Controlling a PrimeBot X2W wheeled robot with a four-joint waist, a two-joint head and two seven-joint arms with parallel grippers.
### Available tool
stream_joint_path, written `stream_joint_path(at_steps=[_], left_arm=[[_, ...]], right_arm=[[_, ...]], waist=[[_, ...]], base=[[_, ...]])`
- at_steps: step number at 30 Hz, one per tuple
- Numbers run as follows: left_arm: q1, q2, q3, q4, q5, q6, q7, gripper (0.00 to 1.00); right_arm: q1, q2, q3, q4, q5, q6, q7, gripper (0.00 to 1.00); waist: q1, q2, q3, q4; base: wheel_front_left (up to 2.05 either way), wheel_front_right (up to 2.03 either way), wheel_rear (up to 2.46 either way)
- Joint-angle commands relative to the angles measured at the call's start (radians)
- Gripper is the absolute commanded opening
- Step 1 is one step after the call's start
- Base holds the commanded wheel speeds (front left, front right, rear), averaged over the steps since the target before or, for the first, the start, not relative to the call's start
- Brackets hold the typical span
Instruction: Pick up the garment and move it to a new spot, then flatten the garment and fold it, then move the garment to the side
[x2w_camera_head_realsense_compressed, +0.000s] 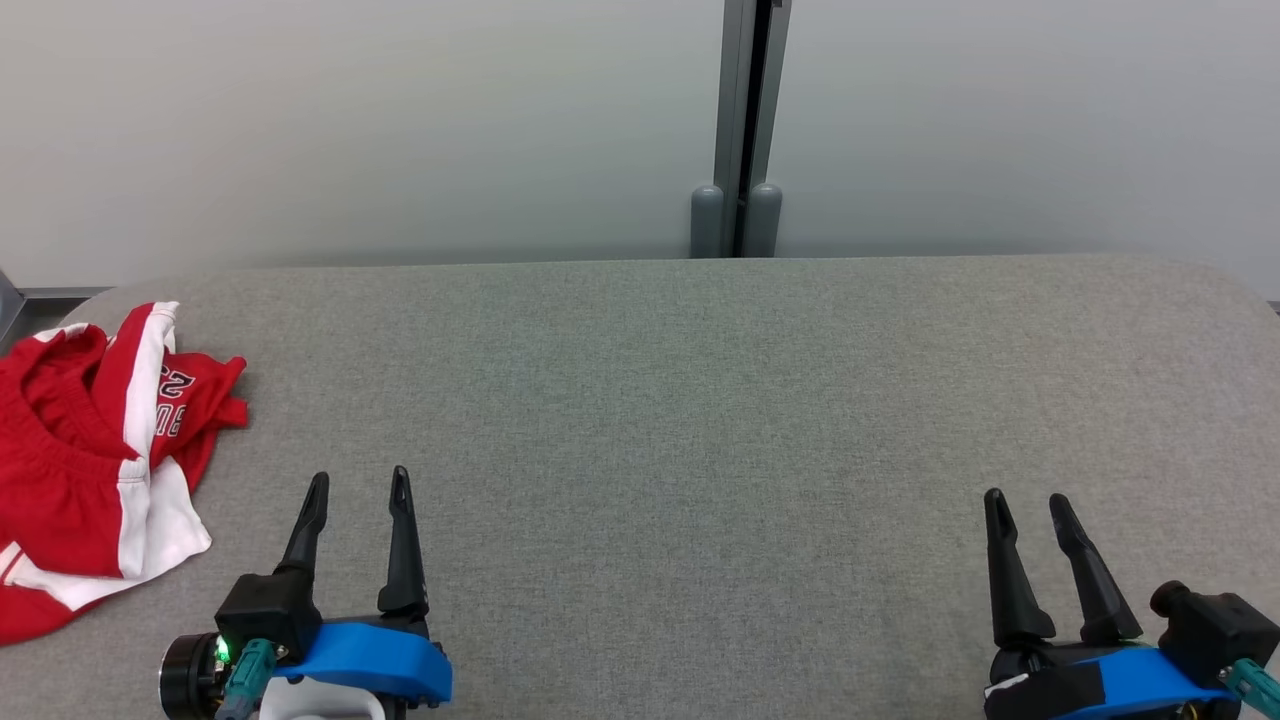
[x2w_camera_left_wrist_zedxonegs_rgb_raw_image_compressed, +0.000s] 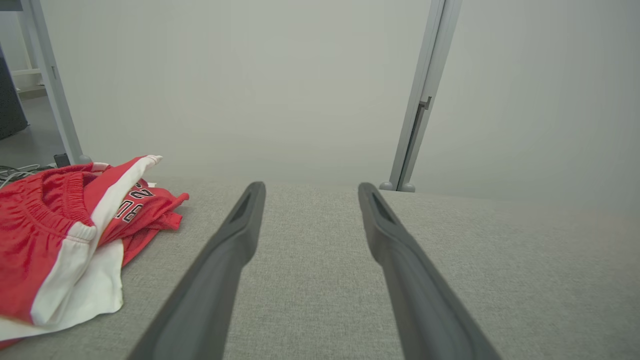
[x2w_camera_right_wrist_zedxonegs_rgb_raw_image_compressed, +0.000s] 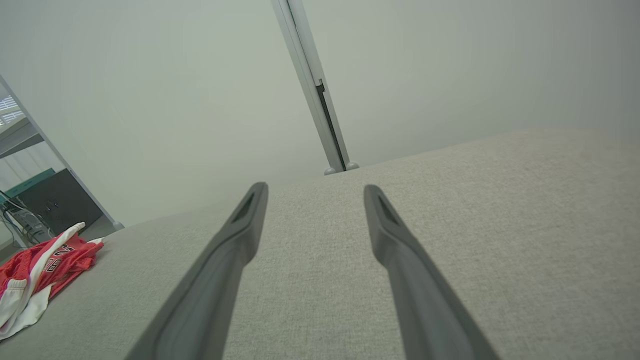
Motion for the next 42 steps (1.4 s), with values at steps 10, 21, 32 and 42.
stream_joint_path(at_steps=[10, 21, 32, 42], left_arm=[[-0.019, 0.004, -0.014, 0.018, 0.073, 0.002, -0.023, 1.0], [-0.029, 0.007, -0.015, 0.05, 0.098, 0.011, -0.037, 1.0], [-0.014, 0.01, -0.014, 0.055, 0.085, 0.023, -0.037, 1.0], [-0.01, 0.015, -0.016, 0.052, 0.079, 0.029, -0.037, 1.0]], right_arm=[[0.012, -0.009, 0.005, 0.005, -0.087, 0.003, -0.024, 1.0], [0.011, -0.009, 0.008, 0.022, -0.138, 0.003, -0.038, 1.0], [0.017, -0.008, -0.001, 0.04, -0.14, 0.002, -0.037, 1.0], [0.019, -0.008, 0.003, 0.042, -0.14, 0.002, -0.038, 1.0]], waist=[[-0.0001, 0.0, 0.002, 0.007], [-0.0001, 0.0, -0.003, 0.01], [-0.0001, 0.0, -0.014, 0.009], [-0.0001, 0.0, -0.018, 0.015]], base=[[0.0, 0.0, 0.0], [0.0, 0.0, 0.0], [0.0, 0.0, 0.0], [0.0, 0.0, 0.0]])
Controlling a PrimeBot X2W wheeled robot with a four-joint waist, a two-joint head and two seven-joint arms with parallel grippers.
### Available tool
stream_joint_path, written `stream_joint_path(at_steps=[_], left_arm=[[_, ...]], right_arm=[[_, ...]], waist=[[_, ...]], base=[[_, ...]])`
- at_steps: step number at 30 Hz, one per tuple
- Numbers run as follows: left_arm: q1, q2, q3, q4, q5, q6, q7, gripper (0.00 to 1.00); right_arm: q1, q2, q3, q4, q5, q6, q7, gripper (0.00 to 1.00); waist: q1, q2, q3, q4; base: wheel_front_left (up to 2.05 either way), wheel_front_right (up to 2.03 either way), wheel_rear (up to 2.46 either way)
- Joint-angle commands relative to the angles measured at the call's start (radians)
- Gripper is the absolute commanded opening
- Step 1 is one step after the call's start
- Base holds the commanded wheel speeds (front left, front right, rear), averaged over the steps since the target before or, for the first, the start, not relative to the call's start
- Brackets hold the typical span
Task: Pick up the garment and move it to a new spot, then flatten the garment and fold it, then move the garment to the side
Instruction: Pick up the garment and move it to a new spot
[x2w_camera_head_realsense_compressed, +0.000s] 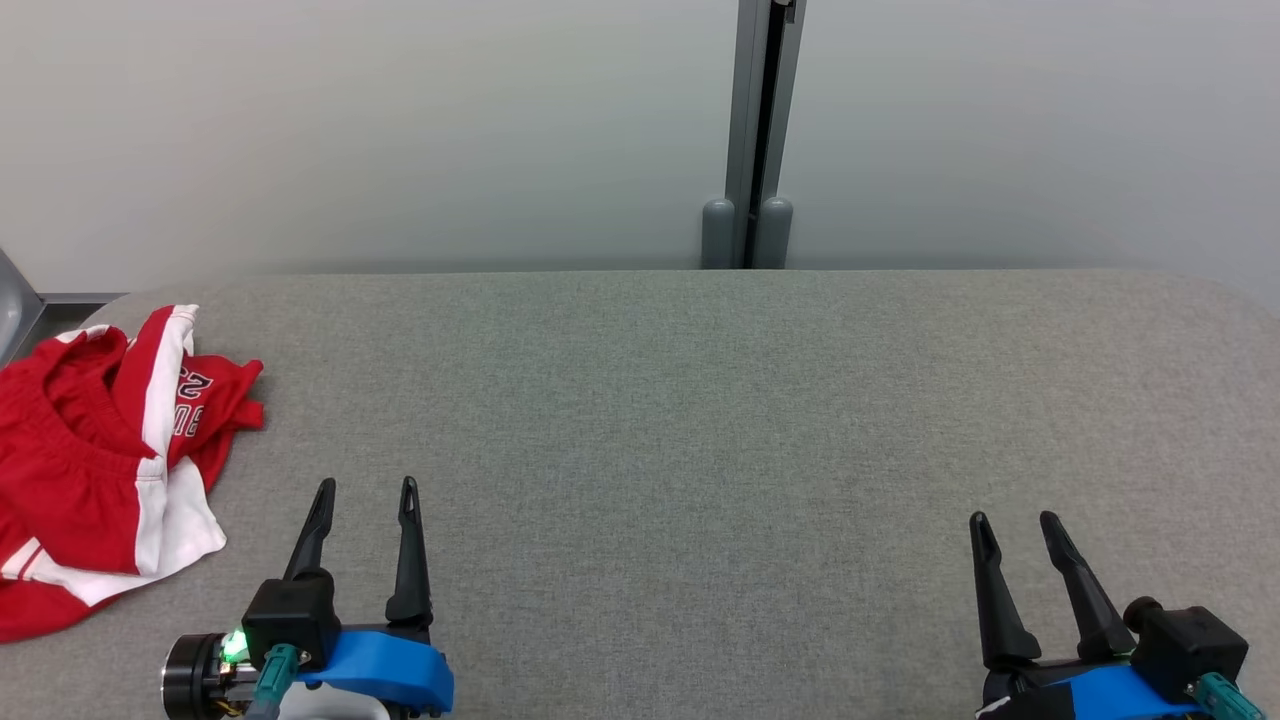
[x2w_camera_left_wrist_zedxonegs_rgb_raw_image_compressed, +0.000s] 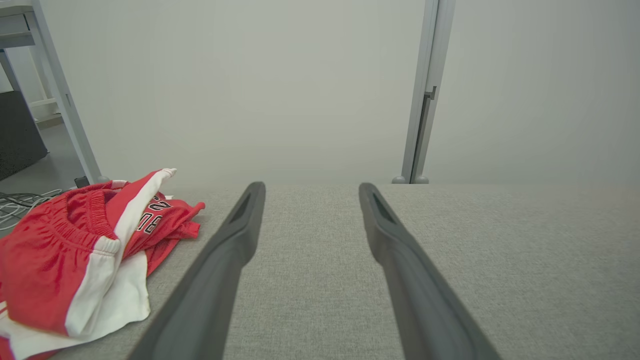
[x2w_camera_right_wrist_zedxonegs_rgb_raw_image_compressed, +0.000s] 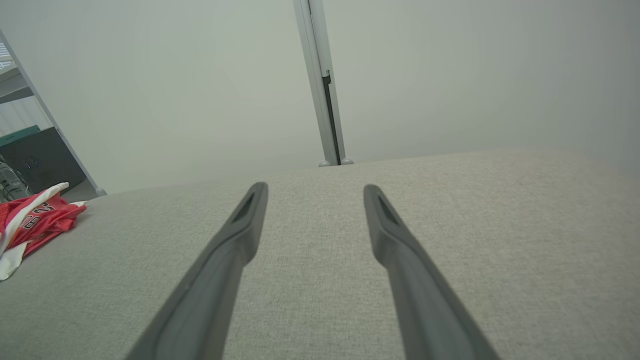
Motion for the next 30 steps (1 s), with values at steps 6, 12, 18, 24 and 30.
stream_joint_path(at_steps=[6, 12, 18, 24, 30], left_arm=[[-0.004, 0.009, 0.005, -0.006, -0.005, 0.008, -0.005, 1.0], [-0.008, 0.013, 0.011, -0.016, -0.006, 0.02, -0.005, 1.0], [-0.006, 0.017, 0.016, -0.028, -0.003, 0.03, -0.005, 1.0], [-0.017, 0.024, 0.025, -0.039, 0.0, 0.036, -0.005, 1.0], [-0.018, 0.022, 0.032, -0.052, 0.003, 0.044, -0.005, 1.0]], right_arm=[[0.006, -0.007, 0.004, -0.001, 0.007, 0.0, -0.005, 1.0], [0.001, -0.007, 0.013, -0.004, 0.011, 0.0, -0.005, 1.0], [0.001, -0.007, 0.019, -0.011, 0.013, 0.0, -0.005, 1.0], [-0.006, -0.007, 0.02, -0.014, 0.01, 0.0, -0.005, 1.0], [-0.013, -0.007, 0.025, -0.017, 0.009, 0.0, -0.005, 1.0]], waist=[[0.0, 0.0, 0.004, 0.015], [0.0, 0.0, 0.014, 0.055], [0.0, 0.0, 0.025, 0.105], [0.0, 0.0, 0.04, 0.165], [0.0, 0.0, 0.056, 0.233]], base=[[0.0, 0.0, 0.0], [0.0, 0.0, 0.0], [0.0, 0.0, 0.0], [0.0, 0.0, 0.0], [0.0, 0.0, 0.0]])
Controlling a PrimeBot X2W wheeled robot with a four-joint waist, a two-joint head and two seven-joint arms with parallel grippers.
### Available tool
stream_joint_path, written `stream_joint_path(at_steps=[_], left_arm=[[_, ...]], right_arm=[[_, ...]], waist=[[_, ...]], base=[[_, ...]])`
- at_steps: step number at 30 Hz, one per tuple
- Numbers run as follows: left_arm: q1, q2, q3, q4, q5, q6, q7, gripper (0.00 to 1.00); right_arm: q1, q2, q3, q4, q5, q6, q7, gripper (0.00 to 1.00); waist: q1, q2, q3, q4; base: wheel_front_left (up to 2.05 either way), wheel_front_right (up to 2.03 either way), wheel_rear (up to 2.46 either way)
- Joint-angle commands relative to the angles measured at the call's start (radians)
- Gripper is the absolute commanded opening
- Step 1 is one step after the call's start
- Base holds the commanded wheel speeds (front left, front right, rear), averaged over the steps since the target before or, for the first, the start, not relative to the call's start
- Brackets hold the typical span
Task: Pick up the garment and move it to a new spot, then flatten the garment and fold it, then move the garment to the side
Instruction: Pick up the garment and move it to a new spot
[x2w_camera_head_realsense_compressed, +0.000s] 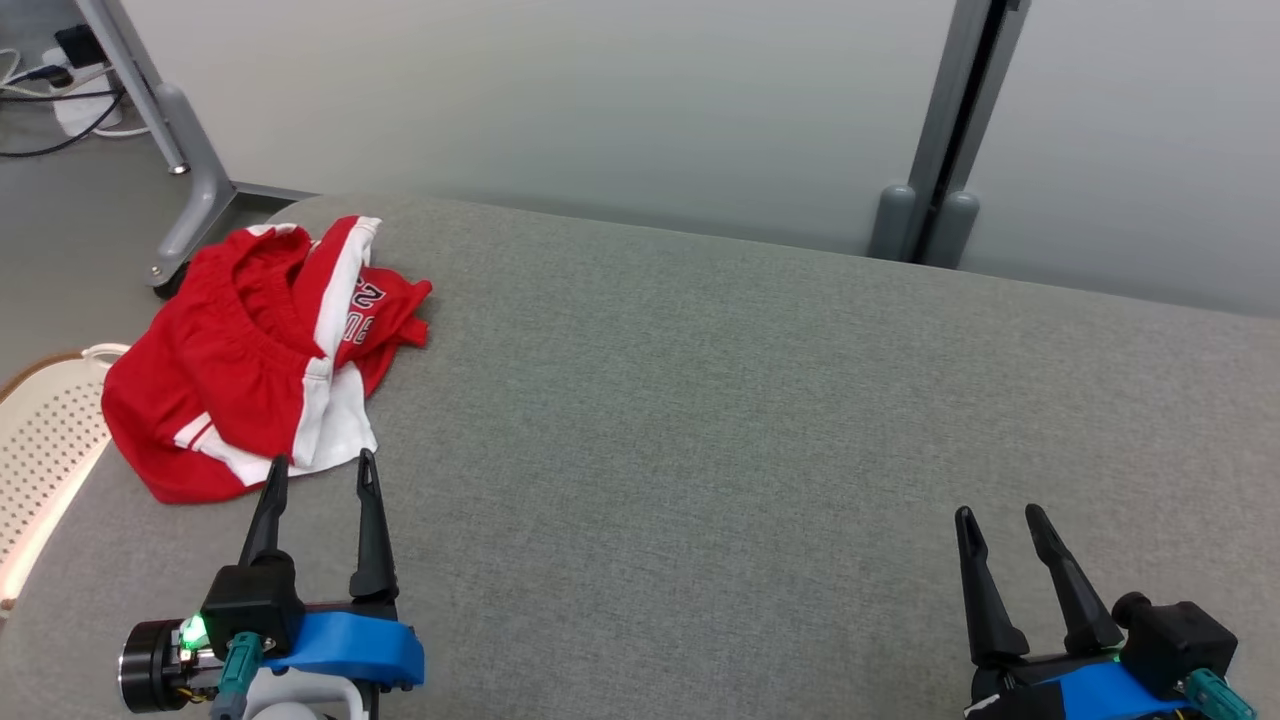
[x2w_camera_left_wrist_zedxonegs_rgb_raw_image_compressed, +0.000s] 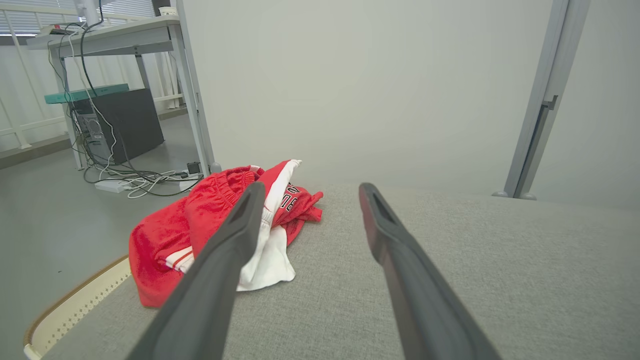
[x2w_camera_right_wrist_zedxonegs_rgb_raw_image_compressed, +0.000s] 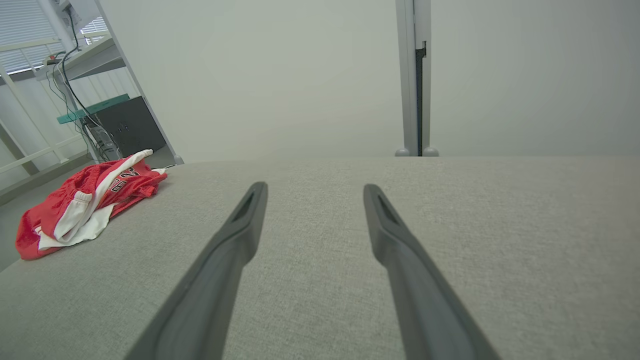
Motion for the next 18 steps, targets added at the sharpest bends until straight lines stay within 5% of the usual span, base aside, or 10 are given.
stream_joint_path(at_steps=[1, 18], left_arm=[[-0.006, 0.002, 0.007, -0.005, 0.003, 0.003, -0.005, 1.0], [0.0, 0.004, 0.04, -0.023, -0.006, 0.013, -0.005, 1.0]], right_arm=[[-0.012, -0.006, 0.003, -0.003, -0.001, 0.0, -0.004, 1.0], [-0.019, -0.006, 0.013, -0.01, -0.015, 0.0, -0.004, 1.0]], waist=[[0.0, 0.0, 0.016, 0.028], [0.0, 0.0, 0.043, 0.201]], base=[[0.0, 0.0, 0.0], [0.0, 0.0, 0.0]])
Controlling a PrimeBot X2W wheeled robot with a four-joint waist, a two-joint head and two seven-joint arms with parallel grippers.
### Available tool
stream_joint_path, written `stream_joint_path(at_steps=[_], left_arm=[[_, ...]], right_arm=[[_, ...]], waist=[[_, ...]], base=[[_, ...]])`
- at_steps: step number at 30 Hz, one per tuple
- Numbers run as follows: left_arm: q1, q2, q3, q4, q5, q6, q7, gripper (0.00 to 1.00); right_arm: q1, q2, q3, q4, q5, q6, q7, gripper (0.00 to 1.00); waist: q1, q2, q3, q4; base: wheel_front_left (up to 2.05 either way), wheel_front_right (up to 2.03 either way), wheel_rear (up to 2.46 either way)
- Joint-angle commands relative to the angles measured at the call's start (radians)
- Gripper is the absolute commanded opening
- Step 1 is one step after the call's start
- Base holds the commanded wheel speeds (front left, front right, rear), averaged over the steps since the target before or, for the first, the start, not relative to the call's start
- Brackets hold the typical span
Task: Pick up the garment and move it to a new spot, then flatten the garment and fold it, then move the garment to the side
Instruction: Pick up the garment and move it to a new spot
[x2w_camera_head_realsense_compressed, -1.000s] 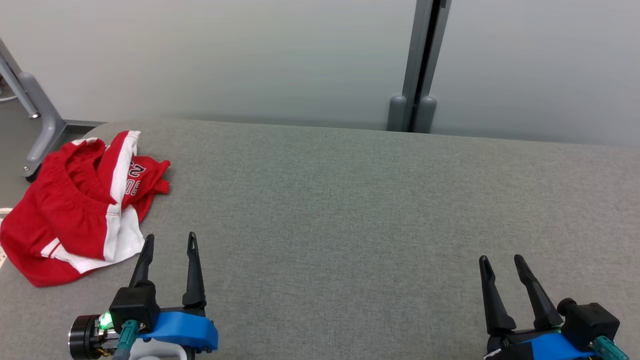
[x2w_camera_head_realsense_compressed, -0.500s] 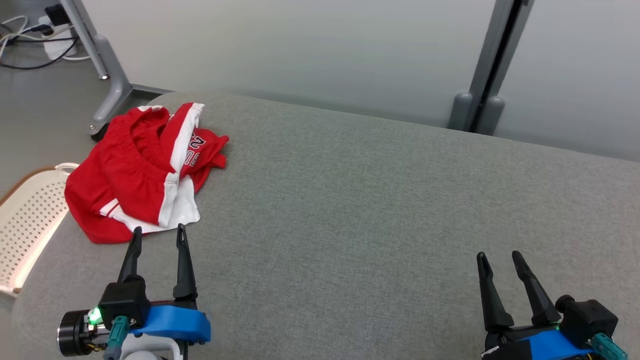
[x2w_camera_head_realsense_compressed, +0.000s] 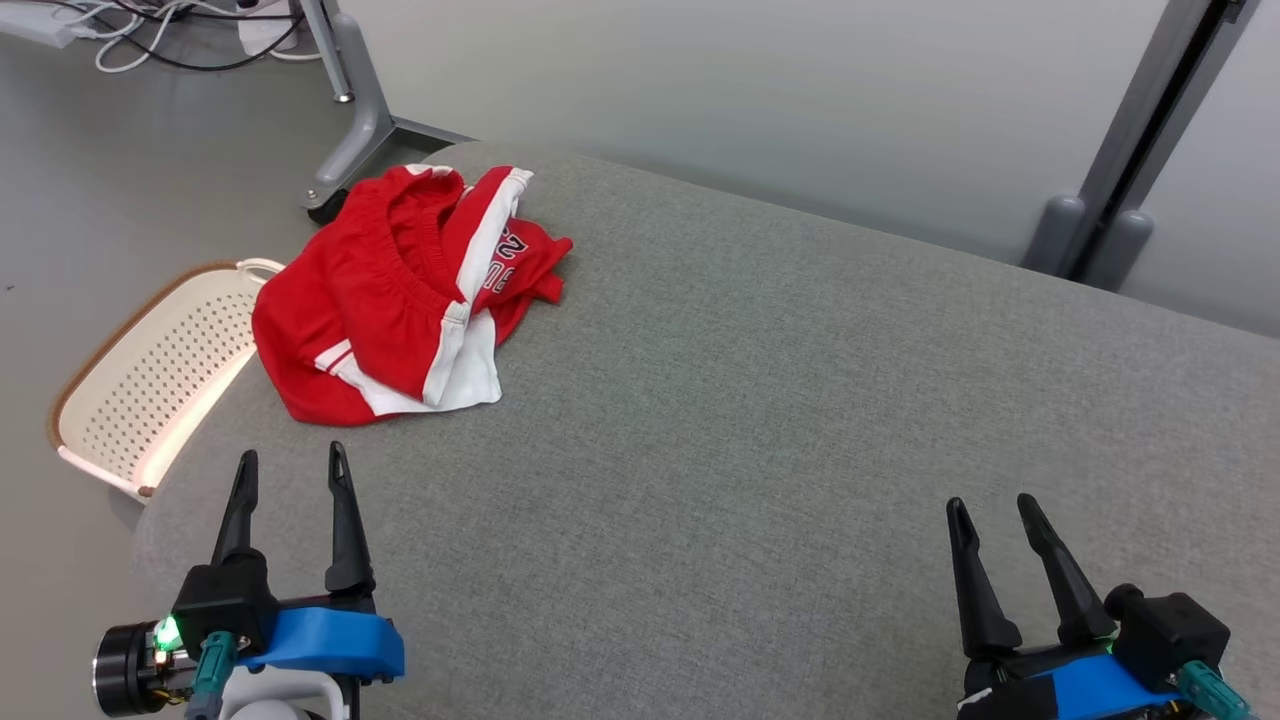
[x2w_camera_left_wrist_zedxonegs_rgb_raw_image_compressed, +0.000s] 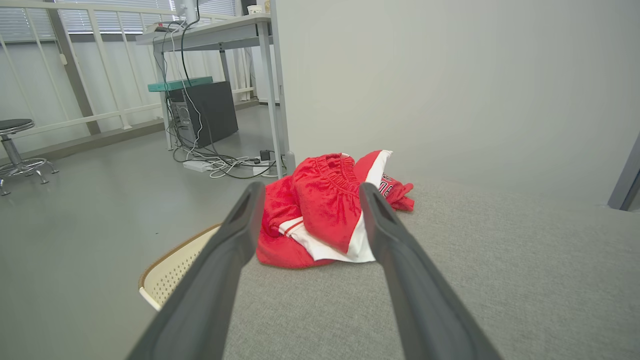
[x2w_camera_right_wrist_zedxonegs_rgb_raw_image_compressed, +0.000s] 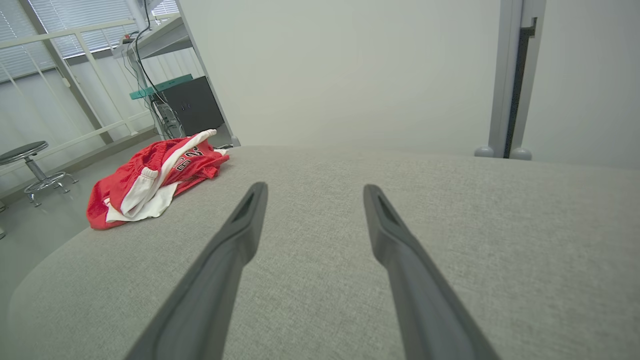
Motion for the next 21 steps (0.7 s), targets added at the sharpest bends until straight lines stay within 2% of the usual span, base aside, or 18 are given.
stream_joint_path(at_steps=[1, 12, 21], left_arm=[[-0.002, 0.0, 0.004, -0.005, -0.004, 0.0, -0.005, 1.0], [0.01, -0.002, 0.026, -0.013, -0.008, 0.003, -0.005, 1.0], [-0.043, 0.013, 0.042, -0.007, -0.012, -0.02, -0.005, 1.0]], right_arm=[[-0.008, -0.006, 0.0, -0.001, -0.006, 0.0, -0.004, 1.0], [-0.013, -0.006, 0.009, -0.003, -0.018, 0.0, -0.004, 1.0], [-0.031, -0.007, 0.023, -0.005, -0.033, 0.0, -0.004, 1.0]], waist=[[0.0, 0.0, 0.012, 0.021], [0.0, 0.0, 0.021, 0.046], [0.0, 0.0, 0.05, 0.007]], base=[[0.0, 0.0, 0.0], [0.0, 0.0, 0.0], [0.0, 0.0, 0.0]])
